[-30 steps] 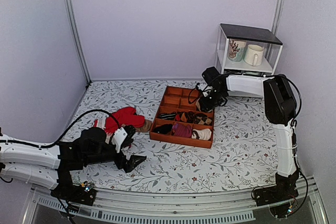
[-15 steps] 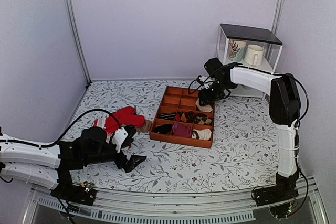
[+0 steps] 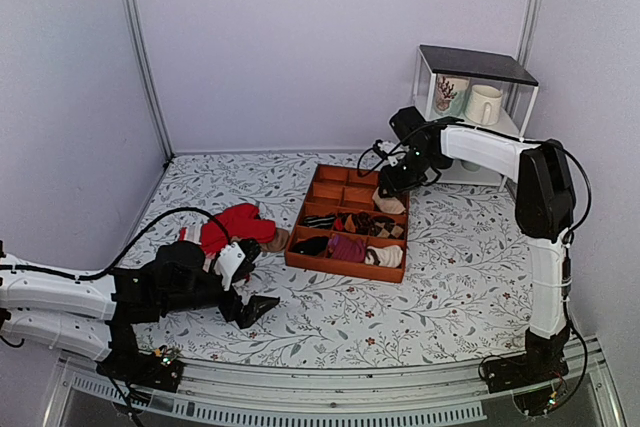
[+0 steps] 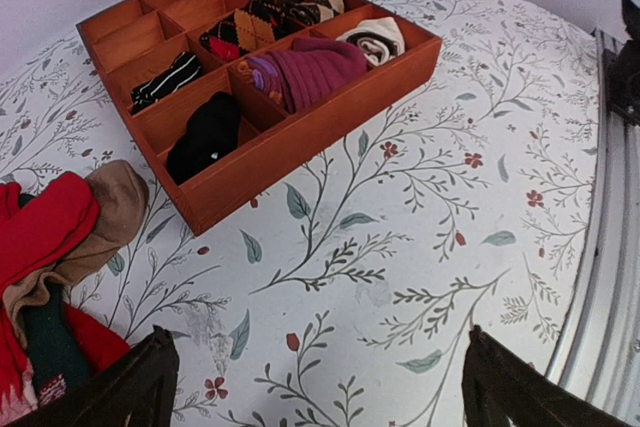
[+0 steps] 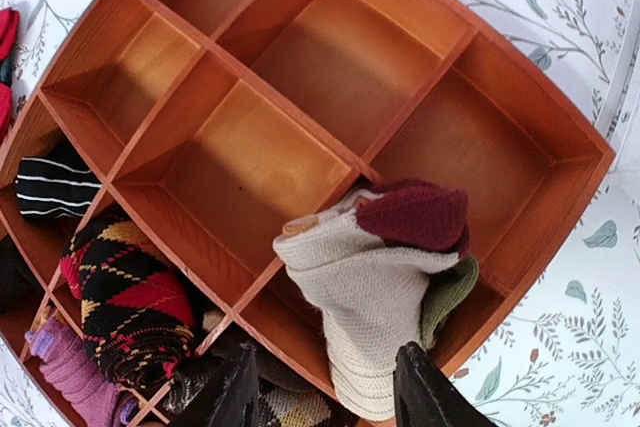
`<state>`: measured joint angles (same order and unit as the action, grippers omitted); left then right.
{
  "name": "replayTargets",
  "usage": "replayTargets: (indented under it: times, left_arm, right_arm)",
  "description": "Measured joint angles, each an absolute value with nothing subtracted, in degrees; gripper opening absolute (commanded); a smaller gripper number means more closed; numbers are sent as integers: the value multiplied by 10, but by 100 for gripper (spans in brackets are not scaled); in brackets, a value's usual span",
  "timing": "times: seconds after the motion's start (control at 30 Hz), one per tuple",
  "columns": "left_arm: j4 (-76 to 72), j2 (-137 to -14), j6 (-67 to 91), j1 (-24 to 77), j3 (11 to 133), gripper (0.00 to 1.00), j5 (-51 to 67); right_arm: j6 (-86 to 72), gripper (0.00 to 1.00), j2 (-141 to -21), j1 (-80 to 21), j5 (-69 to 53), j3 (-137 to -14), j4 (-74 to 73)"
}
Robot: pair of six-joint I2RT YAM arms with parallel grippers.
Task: Roll the socks
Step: Adjust the pair of socks at the center of the board.
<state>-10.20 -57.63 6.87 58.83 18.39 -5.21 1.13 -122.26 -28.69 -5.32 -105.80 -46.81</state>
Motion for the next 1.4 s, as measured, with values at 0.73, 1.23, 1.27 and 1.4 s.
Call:
replayTargets:
  times: [0.73, 1.23, 1.27, 1.4]
  left_arm:
    - [-102, -576, 69, 588, 184, 100, -52]
    - [-101, -576, 72, 588, 184, 100, -53]
    - [-100, -576, 72, 588, 184, 99, -54]
    - [-90, -576, 77, 588, 185, 99, -59]
  right_arm:
    - [13, 10, -1275, -288, -29, -1045, -402]
    - [-4, 26, -1294, -296, -20, -1040, -394]
    - [-9, 28, -1292, -296, -21, -1043, -395]
    - [-13, 36, -1289, -296, -27, -1055, -409]
